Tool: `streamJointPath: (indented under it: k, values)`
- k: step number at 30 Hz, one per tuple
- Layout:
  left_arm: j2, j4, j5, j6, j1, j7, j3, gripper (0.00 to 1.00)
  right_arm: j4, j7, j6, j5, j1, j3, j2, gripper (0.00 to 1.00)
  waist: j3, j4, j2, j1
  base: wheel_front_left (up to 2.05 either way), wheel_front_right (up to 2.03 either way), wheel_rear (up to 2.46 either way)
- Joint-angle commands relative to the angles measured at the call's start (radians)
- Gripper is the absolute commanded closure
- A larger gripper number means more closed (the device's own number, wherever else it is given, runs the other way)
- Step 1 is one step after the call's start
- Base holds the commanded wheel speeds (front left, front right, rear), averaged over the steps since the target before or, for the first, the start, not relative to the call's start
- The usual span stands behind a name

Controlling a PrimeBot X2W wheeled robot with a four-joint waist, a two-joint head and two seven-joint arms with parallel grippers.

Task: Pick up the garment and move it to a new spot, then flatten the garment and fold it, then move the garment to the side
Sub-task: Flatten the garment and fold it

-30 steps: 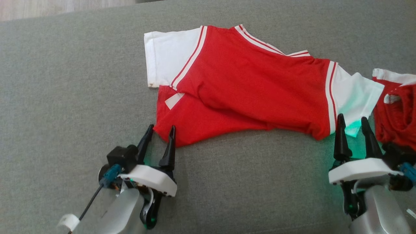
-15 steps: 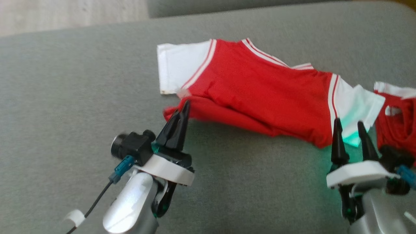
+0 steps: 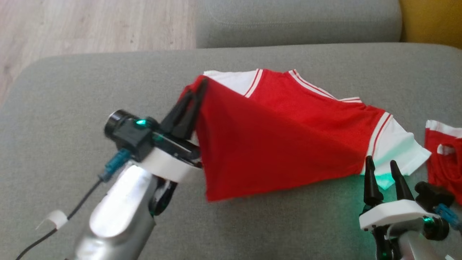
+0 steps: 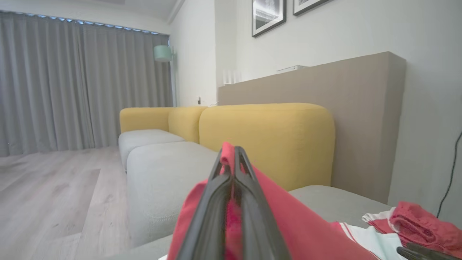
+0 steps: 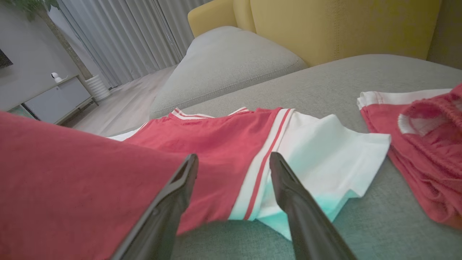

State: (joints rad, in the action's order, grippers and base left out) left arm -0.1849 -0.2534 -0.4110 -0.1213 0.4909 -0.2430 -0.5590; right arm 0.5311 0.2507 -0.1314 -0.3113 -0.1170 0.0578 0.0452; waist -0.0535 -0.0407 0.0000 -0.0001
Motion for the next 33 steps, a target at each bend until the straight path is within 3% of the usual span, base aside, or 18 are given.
streamJointPath:
  k: [1, 9, 15, 21, 22, 24, 25, 29, 33]
  values:
    - [-0.019, 0.023, -0.011, 0.009, 0.042, 0.003, 0.049, 1.00, -0.032, 0.011, 0.001, -0.006, -0.023, -0.029, 0.005, 0.00, -0.014, 0.008, 0.0000, 0.0001, 0.00, 0.00, 0.00]
    - [-0.088, -0.157, -0.030, 0.050, 0.070, 0.011, 0.127, 1.00, -0.059, 0.011, 0.001, 0.011, -0.076, -0.046, 0.005, 0.00, -0.106, 0.046, 0.0000, 0.0001, 0.00, 0.00, 0.00]
    - [-0.162, -0.351, 0.005, 0.060, 0.176, -0.001, 0.161, 1.00, -0.077, 0.011, 0.001, 0.018, -0.120, -0.074, 0.005, 0.00, -0.159, 0.085, 0.0000, 0.0001, 0.00, 0.00, 0.00]
    - [-0.202, -0.494, 0.053, 0.085, 0.307, -0.014, 0.173, 1.00, -0.088, 0.011, 0.001, 0.020, -0.135, -0.095, 0.005, 0.00, -0.170, 0.112, 0.0000, 0.0001, 0.00, 0.00, 0.00]
    - [-0.203, -0.507, 0.060, 0.092, 0.320, -0.015, 0.175, 0.89, -0.088, 0.011, 0.001, 0.020, -0.135, -0.099, 0.005, 0.00, -0.167, 0.114, 0.0000, 0.0001, 0.00, 0.00, 0.00]
    - [-0.205, -0.534, 0.075, 0.110, 0.336, -0.017, 0.177, 0.23, -0.089, 0.011, 0.001, 0.019, -0.136, -0.106, 0.005, 0.00, -0.160, 0.116, 0.0000, 0.0001, 0.00, 0.00, 0.00]
    - [-0.203, -0.542, 0.082, 0.122, 0.339, -0.018, 0.181, 0.00, -0.091, 0.011, 0.001, 0.020, -0.135, -0.110, 0.005, 0.00, -0.156, 0.116, 0.0000, 0.0001, 0.00, 0.00, 0.00]
    - [-0.173, -0.512, 0.089, 0.169, 0.295, -0.018, 0.216, 0.00, -0.103, 0.011, 0.001, 0.025, -0.131, -0.115, 0.005, 0.00, -0.133, 0.109, 0.0000, 0.0001, 0.00, 0.00, 0.00]
    - [-0.124, -0.438, 0.082, 0.179, 0.174, -0.018, 0.262, 0.00, -0.109, 0.011, 0.001, 0.048, -0.113, -0.113, 0.005, 0.00, -0.096, 0.093, 0.0000, 0.0001, 0.00, 0.00, 0.00]
